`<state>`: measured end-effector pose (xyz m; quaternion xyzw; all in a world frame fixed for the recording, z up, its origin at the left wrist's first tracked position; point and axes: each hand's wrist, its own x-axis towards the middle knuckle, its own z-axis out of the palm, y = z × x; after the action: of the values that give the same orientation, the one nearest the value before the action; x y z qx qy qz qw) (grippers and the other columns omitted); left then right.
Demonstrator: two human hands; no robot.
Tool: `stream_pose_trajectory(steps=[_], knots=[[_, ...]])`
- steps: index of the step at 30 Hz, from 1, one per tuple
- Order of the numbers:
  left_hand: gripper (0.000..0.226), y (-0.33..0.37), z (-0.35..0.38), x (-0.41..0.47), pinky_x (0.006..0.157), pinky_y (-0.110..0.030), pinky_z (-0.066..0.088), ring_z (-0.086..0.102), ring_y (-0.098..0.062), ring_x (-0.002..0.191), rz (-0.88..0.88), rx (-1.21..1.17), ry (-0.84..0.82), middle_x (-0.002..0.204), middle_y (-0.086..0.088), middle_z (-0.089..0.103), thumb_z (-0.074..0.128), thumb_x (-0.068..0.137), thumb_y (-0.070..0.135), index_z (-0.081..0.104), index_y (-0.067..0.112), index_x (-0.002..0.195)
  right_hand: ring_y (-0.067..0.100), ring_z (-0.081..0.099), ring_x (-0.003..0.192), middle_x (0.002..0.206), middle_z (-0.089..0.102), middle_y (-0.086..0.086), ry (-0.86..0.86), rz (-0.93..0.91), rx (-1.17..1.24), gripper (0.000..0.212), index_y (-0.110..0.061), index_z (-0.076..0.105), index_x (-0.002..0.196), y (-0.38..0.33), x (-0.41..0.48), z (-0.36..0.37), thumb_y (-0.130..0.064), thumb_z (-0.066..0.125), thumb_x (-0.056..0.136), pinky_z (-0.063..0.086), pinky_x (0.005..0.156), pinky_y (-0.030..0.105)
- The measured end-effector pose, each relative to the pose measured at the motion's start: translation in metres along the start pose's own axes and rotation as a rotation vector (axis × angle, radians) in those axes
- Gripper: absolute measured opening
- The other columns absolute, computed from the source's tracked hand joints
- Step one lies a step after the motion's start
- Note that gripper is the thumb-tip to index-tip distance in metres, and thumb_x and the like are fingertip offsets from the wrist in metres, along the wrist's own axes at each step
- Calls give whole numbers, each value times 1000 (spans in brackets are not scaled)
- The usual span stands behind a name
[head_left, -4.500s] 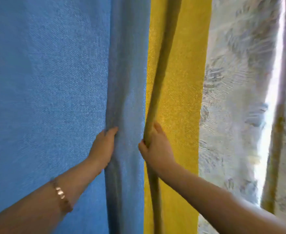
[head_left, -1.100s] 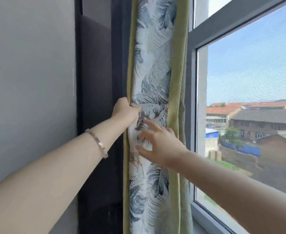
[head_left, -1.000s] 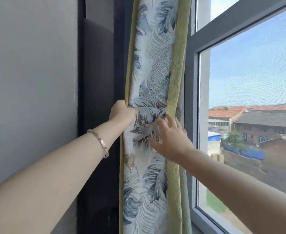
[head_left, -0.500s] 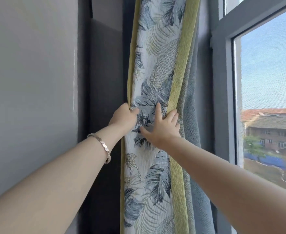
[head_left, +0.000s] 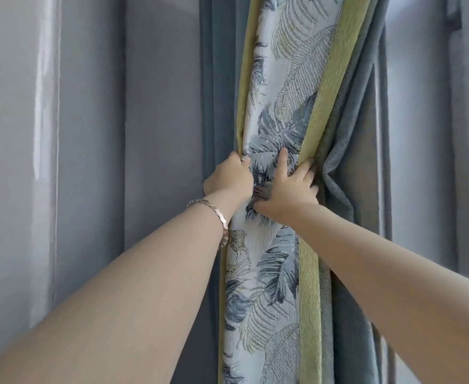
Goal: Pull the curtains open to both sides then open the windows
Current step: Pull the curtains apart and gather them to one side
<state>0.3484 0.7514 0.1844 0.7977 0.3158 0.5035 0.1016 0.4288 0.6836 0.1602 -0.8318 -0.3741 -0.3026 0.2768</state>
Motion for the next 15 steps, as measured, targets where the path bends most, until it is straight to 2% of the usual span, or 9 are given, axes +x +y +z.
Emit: stream_pose_trajectory(steps=[2, 7, 11, 15], knots=[[38, -9, 14, 19, 75, -34, 33, 57, -33, 109, -13, 18, 14, 117, -13, 63, 24, 100, 35, 51, 11, 113, 50, 3, 139, 149, -7, 39, -8, -11, -7, 123, -18, -20, 145, -3, 21, 16, -53, 69, 68, 23, 108, 57], [33, -41, 57, 70, 72, -34, 36, 58, -33, 106, -69, 7, 47, 117, -13, 61, 27, 100, 33, 49, 10, 108, 46, 8, 140, 150, -6, 36, -23, -57, 21, 123, -19, -21, 146, -13, 75, 68, -44, 73, 70, 26, 107, 53], [34, -67, 85, 115, 87, -38, 41, 54, -36, 114, -123, 20, 62, 126, -16, 57, 28, 100, 32, 49, 9, 114, 41, 10, 141, 152, -2, 33, -16, -97, 75, 119, -19, -20, 146, -26, 117, 115, -38, 72, 73, 24, 108, 51], [36, -93, 107, 165, 94, -38, 39, 51, -34, 120, -136, 93, 58, 132, -16, 54, 27, 100, 30, 47, 8, 120, 40, 16, 139, 152, 6, 28, -14, -158, 144, 117, -20, -15, 147, -39, 163, 156, -32, 74, 73, 25, 109, 50]])
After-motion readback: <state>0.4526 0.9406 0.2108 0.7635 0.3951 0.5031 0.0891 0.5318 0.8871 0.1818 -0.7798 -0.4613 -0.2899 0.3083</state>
